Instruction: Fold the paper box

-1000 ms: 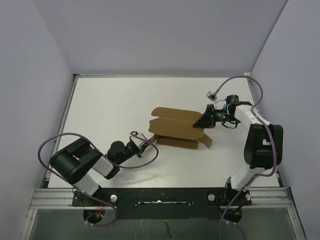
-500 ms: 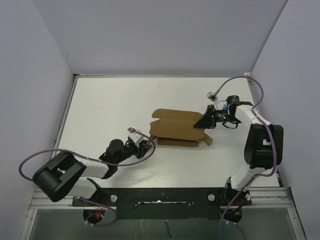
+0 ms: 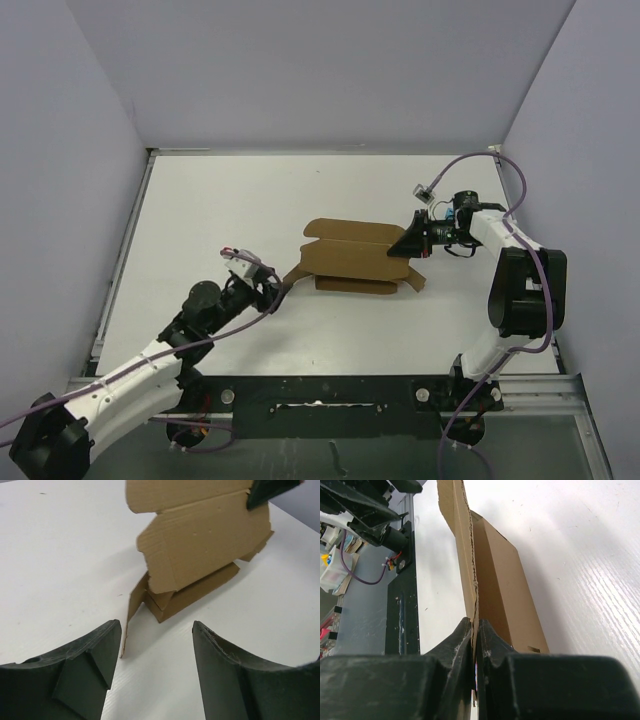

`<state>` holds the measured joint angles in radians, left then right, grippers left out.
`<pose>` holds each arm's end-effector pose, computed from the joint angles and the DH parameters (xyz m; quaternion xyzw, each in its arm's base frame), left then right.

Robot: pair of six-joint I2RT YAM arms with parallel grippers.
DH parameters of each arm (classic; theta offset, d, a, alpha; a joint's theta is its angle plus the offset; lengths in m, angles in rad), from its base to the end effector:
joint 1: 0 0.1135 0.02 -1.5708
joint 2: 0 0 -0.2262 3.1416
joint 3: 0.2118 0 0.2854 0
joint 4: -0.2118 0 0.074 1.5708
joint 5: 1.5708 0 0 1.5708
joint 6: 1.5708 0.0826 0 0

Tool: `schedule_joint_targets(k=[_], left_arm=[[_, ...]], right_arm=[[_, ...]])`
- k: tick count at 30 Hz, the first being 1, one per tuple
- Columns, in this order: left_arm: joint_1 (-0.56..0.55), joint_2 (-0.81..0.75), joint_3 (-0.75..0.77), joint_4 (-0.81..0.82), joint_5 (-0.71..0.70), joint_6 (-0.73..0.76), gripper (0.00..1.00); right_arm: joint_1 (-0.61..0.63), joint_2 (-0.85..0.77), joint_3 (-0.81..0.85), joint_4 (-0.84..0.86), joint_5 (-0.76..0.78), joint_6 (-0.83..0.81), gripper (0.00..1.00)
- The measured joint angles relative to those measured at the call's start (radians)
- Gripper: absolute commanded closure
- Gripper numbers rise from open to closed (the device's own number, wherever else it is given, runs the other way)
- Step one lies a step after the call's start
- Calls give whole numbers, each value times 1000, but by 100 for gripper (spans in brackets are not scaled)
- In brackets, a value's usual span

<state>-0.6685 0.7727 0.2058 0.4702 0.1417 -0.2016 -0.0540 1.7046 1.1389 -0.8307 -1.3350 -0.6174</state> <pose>0.2130 -0.1831 0.1571 0.2172 0.7076 -0.3301 0.5859 0.3379 0.0622 0.1469 -0.2693 0.7366 0.5597 0.2677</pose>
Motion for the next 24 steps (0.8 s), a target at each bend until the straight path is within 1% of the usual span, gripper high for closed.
schedule_joint_targets(k=[2,4,7,9,11,13,16,18,24], left_arm=[[3,-40,32,-80,-61,-5,49],[11,-48,62,-134,-116,-6,60],[54,-3,93,-177,-177,-7,68],[121,70,107,-177,-167,-8,70],[200,175,119,-158,-137,-4,70],[249,290,117,-109,-90,4,70],[256,421,108,9,-1,33,69],[255,503,98,116,73,59,68],[251,647,74,353,235,123,65]], right_arm=[[0,0,0,0,0,0,100],[0,0,0,0,0,1,100],[0,0,0,0,0,1,100],[0,0,0,0,0,3,100],[0,0,0,0,0,3,100],[0,0,1,0,0,4,100],[0,0,2,0,0,4,100],[0,0,2,0,0,4,100],[0,0,3,2,0,5,100]])
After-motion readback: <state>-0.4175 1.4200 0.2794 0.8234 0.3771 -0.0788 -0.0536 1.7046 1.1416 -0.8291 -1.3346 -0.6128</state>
